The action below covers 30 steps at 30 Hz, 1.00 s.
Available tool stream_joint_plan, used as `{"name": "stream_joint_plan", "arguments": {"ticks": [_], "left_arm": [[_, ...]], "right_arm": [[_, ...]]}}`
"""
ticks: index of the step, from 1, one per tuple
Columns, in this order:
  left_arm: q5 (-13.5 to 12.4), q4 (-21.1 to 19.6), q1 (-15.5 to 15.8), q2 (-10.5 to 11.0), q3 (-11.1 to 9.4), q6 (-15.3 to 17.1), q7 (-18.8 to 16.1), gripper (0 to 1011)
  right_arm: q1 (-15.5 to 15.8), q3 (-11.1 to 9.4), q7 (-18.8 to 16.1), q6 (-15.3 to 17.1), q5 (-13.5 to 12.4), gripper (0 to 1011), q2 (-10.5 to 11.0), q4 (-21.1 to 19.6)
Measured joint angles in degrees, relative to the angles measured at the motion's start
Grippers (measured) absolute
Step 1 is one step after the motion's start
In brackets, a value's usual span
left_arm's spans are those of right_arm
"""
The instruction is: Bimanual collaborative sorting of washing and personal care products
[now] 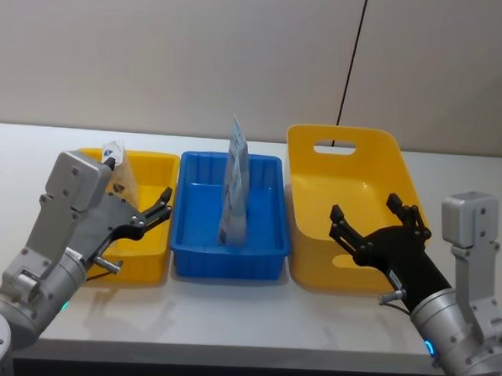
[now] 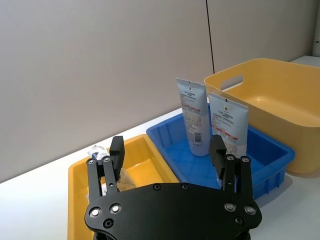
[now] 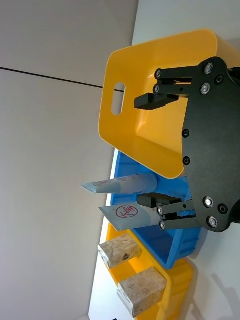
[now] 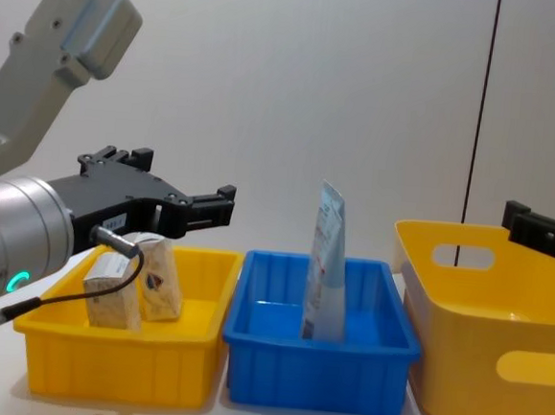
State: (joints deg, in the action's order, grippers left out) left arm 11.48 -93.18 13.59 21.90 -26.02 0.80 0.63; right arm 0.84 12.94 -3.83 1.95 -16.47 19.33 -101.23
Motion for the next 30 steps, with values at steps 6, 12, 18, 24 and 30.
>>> {"name": "stream_joint_plan", "arguments": {"ticks": [6, 12, 18, 24, 30], "left_arm": [[0.0, 0.0, 0.0, 0.0, 0.0, 0.0, 0.0, 1001], [0.4, -0.3, -0.1, 0.0, 0.7, 0.1, 0.1, 1001], [1.8, -1.2, -0.7, -0.2, 2.0, 0.8, 0.1, 1001], [4.1, -2.4, -1.9, -0.8, 4.1, 1.7, -0.4, 1002], [6.1, -3.7, -3.1, -1.6, 6.1, 3.6, -1.5, 1002]], "right_arm": [[0.0, 0.0, 0.0, 0.0, 0.0, 1002, 0.0, 0.0], [0.0, 0.0, 0.0, 0.0, 0.0, 1002, 0.0, 0.0], [0.0, 0.0, 0.0, 0.0, 0.0, 1002, 0.0, 0.0], [0.0, 0.0, 0.0, 0.0, 0.0, 1002, 0.0, 0.0], [0.0, 0.0, 0.0, 0.0, 0.0, 1002, 0.0, 0.0]]}}
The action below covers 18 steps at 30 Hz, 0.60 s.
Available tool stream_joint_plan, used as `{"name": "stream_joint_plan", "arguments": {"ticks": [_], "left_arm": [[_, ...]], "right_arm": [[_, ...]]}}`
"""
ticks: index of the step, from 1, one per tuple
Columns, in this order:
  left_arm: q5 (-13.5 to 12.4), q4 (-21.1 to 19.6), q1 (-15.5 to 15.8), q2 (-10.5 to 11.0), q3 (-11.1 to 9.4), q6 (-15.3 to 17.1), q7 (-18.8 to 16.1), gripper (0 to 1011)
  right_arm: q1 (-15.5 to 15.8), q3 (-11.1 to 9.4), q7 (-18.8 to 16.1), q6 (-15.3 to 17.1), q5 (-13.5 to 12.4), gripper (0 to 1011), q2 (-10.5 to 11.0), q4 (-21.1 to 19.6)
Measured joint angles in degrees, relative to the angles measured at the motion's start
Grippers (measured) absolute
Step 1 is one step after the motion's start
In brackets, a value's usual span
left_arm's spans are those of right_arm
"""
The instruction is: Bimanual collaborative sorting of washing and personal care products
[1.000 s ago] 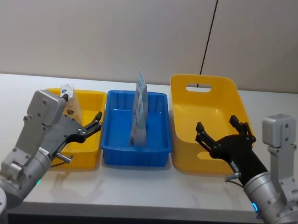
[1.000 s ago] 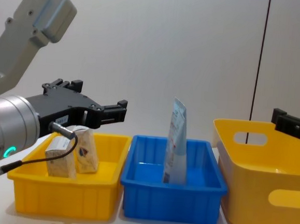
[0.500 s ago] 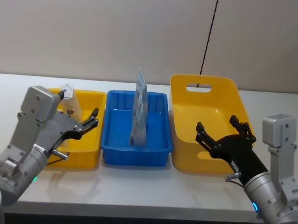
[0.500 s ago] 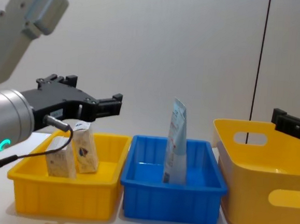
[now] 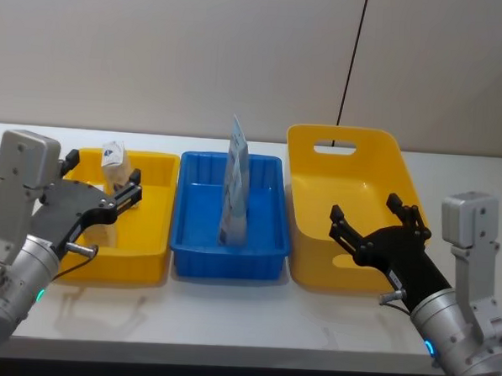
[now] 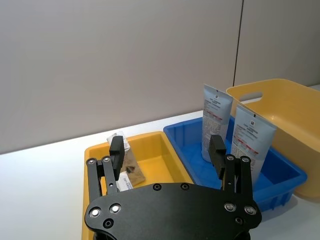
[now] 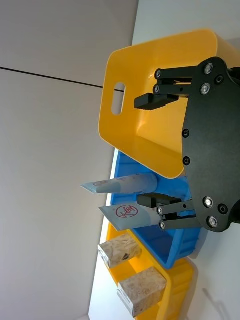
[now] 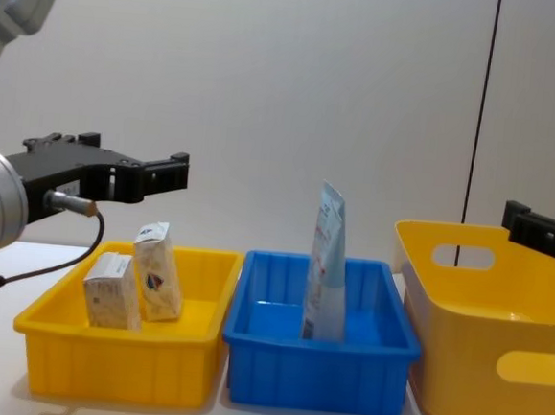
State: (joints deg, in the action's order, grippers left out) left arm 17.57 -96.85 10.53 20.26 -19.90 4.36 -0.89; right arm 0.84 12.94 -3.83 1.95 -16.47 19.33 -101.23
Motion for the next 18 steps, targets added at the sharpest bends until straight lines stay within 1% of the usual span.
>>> {"name": "stream_joint_plan", "arguments": {"ticks": [5, 6, 10, 18], "left_arm": [[1.3, -0.4, -0.5, -0.7, 1.0, 1.7, -0.7, 1002], [1.7, -0.4, -0.5, -1.1, 1.4, 2.5, -1.0, 1001], [2.1, -0.2, -0.4, -1.7, 1.7, 3.6, -1.5, 1001], [2.4, 1.8, 0.9, -3.0, 2.0, 6.2, -2.4, 1001]], "right_arm": [[0.0, 0.0, 0.0, 0.0, 0.0, 1002, 0.0, 0.0], [0.0, 0.0, 0.0, 0.0, 0.0, 1002, 0.0, 0.0], [0.0, 0.0, 0.0, 0.0, 0.0, 1002, 0.0, 0.0], [0.0, 0.0, 0.0, 0.0, 0.0, 1002, 0.0, 0.0]]}}
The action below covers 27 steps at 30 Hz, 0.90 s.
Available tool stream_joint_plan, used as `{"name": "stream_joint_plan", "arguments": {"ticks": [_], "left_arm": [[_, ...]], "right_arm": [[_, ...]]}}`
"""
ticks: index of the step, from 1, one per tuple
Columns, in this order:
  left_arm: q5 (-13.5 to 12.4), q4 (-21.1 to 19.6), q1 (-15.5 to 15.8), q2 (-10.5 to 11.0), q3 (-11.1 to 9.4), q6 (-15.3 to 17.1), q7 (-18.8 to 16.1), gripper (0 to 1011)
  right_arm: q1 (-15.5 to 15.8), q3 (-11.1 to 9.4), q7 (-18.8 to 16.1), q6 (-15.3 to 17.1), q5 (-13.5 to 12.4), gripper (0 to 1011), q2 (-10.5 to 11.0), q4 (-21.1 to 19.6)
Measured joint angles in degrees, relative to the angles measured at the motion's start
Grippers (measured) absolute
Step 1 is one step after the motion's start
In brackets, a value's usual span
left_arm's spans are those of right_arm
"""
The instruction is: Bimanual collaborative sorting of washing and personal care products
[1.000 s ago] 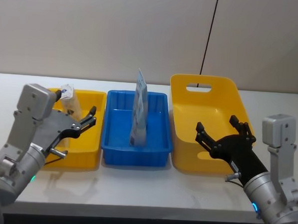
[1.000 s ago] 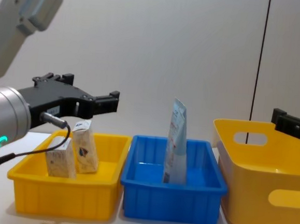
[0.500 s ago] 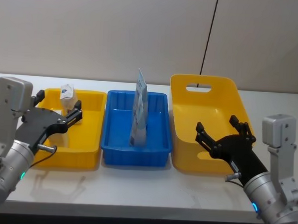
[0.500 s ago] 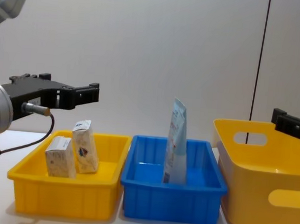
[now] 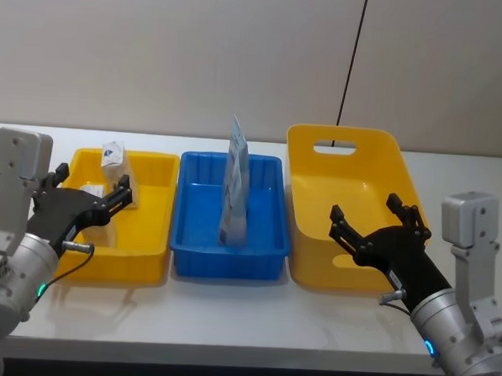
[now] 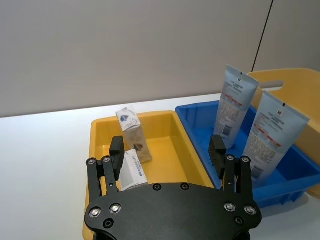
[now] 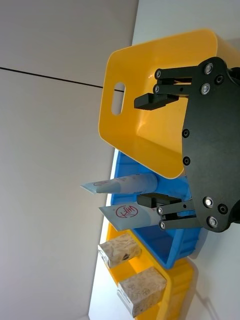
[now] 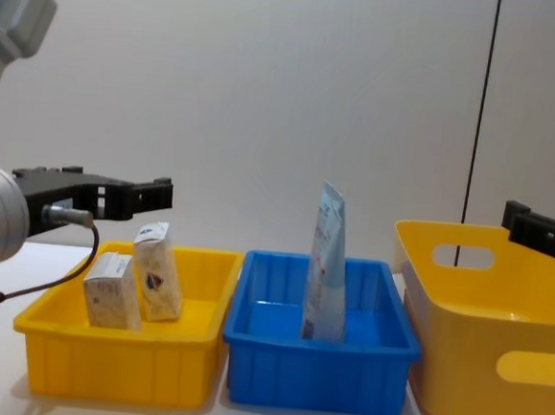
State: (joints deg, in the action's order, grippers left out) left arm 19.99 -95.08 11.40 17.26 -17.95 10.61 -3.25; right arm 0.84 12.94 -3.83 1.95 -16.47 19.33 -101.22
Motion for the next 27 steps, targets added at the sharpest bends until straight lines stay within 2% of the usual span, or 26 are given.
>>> {"name": "stream_joint_plan", "arguments": {"ticks": [10, 27], "left_arm": [[-1.3, 4.5, 2.8, -1.5, -0.8, 2.5, -1.0, 1002], [-2.3, 11.4, 5.0, -3.7, -0.5, 3.4, -1.8, 1001]], "right_arm": [[0.0, 0.0, 0.0, 0.0, 0.0, 1002, 0.0, 0.0], [0.0, 0.0, 0.0, 0.0, 0.0, 1002, 0.0, 0.0]]}}
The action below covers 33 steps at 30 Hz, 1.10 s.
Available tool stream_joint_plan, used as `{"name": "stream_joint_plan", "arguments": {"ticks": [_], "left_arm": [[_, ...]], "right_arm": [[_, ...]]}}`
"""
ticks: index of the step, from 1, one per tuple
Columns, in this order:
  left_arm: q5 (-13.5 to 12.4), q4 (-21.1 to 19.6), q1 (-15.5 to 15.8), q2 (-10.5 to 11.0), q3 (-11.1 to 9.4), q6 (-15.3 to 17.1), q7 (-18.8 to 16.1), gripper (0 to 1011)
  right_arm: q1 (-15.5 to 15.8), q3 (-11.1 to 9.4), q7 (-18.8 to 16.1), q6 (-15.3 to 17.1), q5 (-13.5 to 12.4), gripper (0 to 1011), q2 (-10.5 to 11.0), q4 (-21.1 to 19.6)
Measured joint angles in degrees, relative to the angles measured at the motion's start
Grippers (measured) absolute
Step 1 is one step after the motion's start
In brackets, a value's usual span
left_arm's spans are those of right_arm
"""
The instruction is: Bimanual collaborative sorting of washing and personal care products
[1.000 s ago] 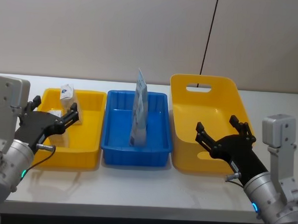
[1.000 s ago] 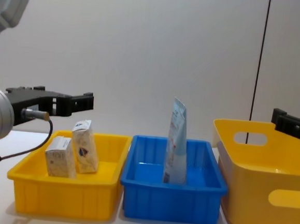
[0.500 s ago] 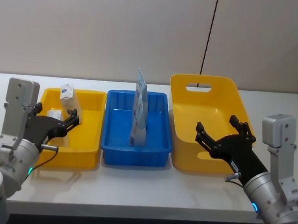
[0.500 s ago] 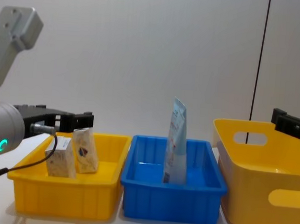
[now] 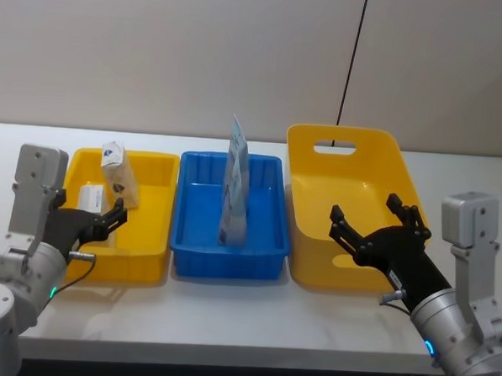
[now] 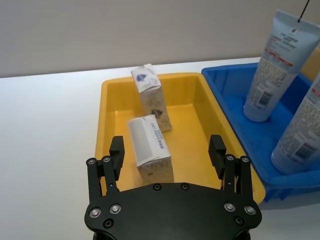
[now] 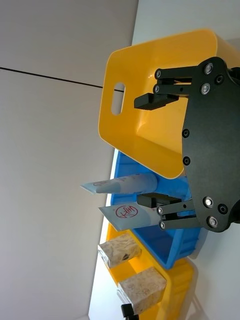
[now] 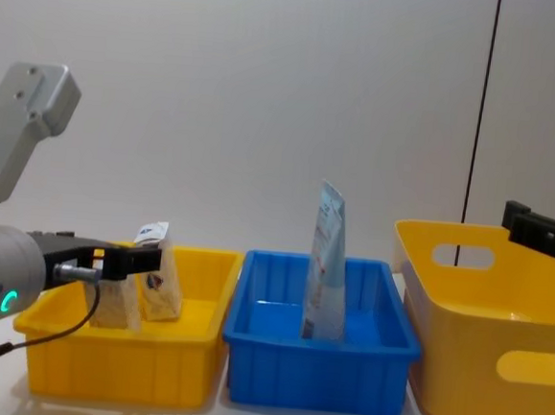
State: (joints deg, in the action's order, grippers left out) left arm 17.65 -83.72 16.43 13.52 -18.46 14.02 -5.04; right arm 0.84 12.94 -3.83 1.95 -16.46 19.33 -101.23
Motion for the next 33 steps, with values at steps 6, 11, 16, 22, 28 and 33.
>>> {"name": "stream_joint_plan", "arguments": {"ticks": [6, 11, 16, 22, 28, 33], "left_arm": [[0.0, 2.1, 0.5, -0.7, 0.4, -0.2, 0.1, 1002], [0.2, 3.9, 1.0, -1.3, 0.8, -0.6, 0.6, 1001], [0.4, 5.4, 1.5, -1.8, 1.0, -0.8, 1.0, 1001], [0.6, 7.0, 2.2, -2.4, 1.3, -0.9, 1.5, 1001], [0.7, 8.2, 2.8, -2.9, 1.6, -1.0, 2.0, 1001], [0.7, 9.0, 3.3, -3.2, 1.7, -1.0, 2.4, 1001]], "right_arm": [[0.0, 0.0, 0.0, 0.0, 0.0, 1002, 0.0, 0.0], [0.0, 0.0, 0.0, 0.0, 0.0, 1002, 0.0, 0.0], [0.0, 0.0, 0.0, 0.0, 0.0, 1002, 0.0, 0.0], [0.0, 0.0, 0.0, 0.0, 0.0, 1002, 0.0, 0.0], [0.0, 0.0, 0.0, 0.0, 0.0, 1002, 0.0, 0.0], [0.0, 0.0, 0.0, 0.0, 0.0, 1002, 0.0, 0.0]]}}
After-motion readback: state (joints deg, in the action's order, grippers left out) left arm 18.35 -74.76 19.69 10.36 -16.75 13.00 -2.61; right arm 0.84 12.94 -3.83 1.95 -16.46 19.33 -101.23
